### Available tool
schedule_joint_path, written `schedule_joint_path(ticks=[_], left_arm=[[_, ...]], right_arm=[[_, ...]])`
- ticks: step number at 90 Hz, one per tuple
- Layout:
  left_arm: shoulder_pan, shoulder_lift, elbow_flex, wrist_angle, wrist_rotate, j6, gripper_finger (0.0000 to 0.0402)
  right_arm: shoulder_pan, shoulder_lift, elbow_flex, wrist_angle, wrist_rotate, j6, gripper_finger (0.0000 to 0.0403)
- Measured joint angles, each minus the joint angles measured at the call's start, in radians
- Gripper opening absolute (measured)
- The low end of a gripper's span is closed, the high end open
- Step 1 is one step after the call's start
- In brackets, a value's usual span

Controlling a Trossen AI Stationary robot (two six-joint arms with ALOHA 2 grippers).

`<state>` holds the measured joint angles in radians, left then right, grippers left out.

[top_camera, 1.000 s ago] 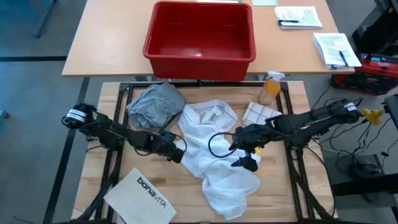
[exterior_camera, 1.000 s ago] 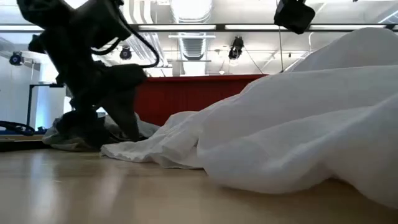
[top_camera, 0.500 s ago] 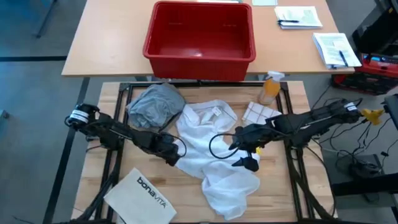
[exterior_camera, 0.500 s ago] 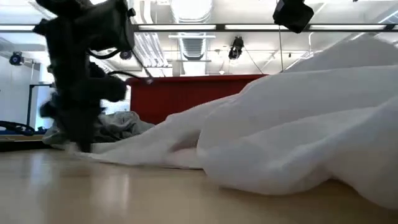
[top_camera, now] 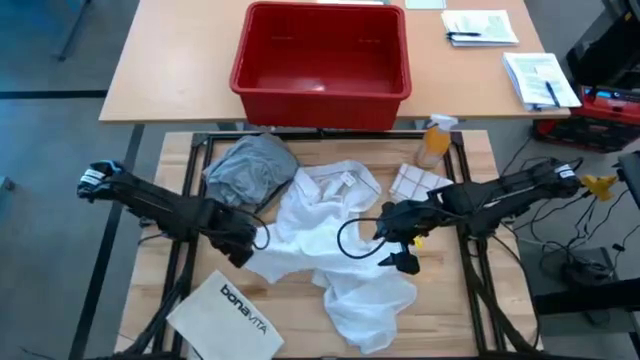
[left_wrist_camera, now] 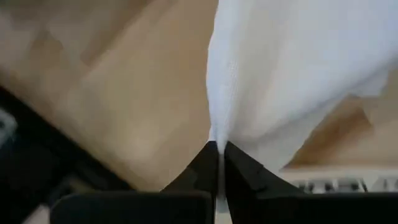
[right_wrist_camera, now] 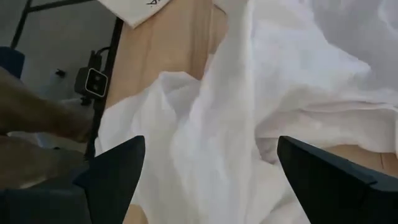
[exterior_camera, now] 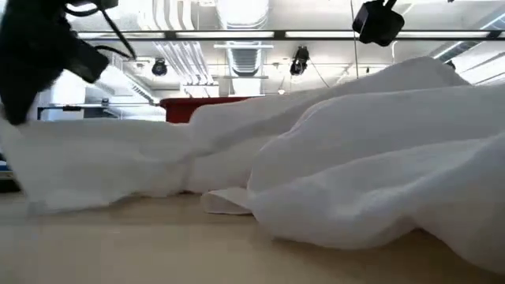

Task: Fold laundry
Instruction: Fold the white long sleeve shirt

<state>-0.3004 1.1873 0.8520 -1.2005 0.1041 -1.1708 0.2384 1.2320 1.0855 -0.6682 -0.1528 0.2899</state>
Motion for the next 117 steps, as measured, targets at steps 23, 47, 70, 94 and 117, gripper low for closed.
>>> schedule_joint_path(ticks=[23,47,70,94,117], left_arm=[[-0.016,-0.066,-0.007,-0.067,0.209,-0.098,0.0000],[-0.027,-0.091,0.012,-0.057,0.396,-0.134,0.0000],[-0.045,-0.064,-0.021,-0.024,0.377,-0.177,0.0020],[-0.066,-0.064,-0.007,0.028,0.435,-0.157,0.0190],[-0.031,-0.088,0.003,0.184,0.226,-0.227,0.0384]], right_arm=[[0.002,-0.001,0.000,-0.002,-0.004,0.022,0.0352],[-0.001,-0.002,0.000,-0.008,-0.004,-0.045,0.0352],[-0.017,0.000,-0.006,-0.022,-0.004,-0.034,0.0352],[-0.129,-0.035,-0.012,-0.089,0.044,0.062,0.0352],[-0.340,-0.035,-0.107,-0.055,0.057,0.006,0.0352]])
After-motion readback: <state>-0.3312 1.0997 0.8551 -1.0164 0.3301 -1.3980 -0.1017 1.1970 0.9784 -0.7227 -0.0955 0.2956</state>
